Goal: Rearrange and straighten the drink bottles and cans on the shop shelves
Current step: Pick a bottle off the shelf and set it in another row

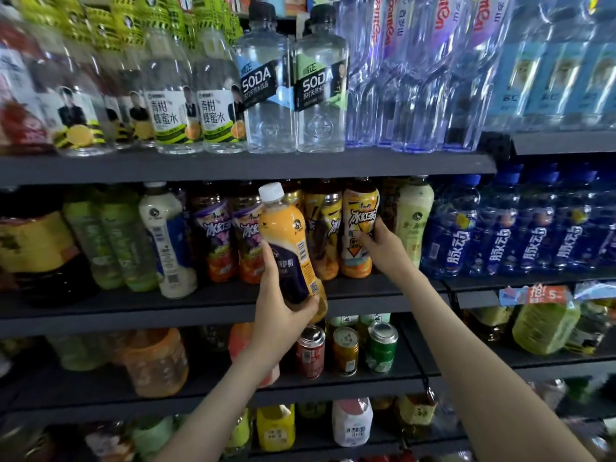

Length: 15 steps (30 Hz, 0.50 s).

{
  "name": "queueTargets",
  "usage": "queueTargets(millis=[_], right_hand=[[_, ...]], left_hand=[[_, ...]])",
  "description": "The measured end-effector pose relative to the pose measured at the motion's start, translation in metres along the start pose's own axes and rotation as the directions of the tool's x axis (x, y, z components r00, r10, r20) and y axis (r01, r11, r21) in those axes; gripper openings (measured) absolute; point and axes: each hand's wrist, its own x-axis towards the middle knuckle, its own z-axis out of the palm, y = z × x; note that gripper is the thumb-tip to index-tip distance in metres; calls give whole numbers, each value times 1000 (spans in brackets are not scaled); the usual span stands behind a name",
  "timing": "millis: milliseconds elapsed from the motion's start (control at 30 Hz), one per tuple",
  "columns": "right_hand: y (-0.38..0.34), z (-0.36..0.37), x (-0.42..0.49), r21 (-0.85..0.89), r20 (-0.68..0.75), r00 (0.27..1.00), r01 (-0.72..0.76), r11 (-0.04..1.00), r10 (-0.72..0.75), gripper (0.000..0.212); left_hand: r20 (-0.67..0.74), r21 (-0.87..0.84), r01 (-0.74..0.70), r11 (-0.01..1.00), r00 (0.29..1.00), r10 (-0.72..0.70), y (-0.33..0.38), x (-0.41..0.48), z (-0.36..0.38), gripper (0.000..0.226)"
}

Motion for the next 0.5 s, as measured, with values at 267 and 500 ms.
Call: queueTargets(millis=[267, 500], right_hand=[[-32, 20, -82, 173, -157, 986, 87, 981, -60, 60], [-58, 62, -115, 164, 184, 979, 62, 985, -92, 56]], left_hand=[[83, -107, 140, 984, 988, -131, -8, -11, -10, 123], [198, -29, 136, 990, 972, -127, -4, -27, -31, 118]])
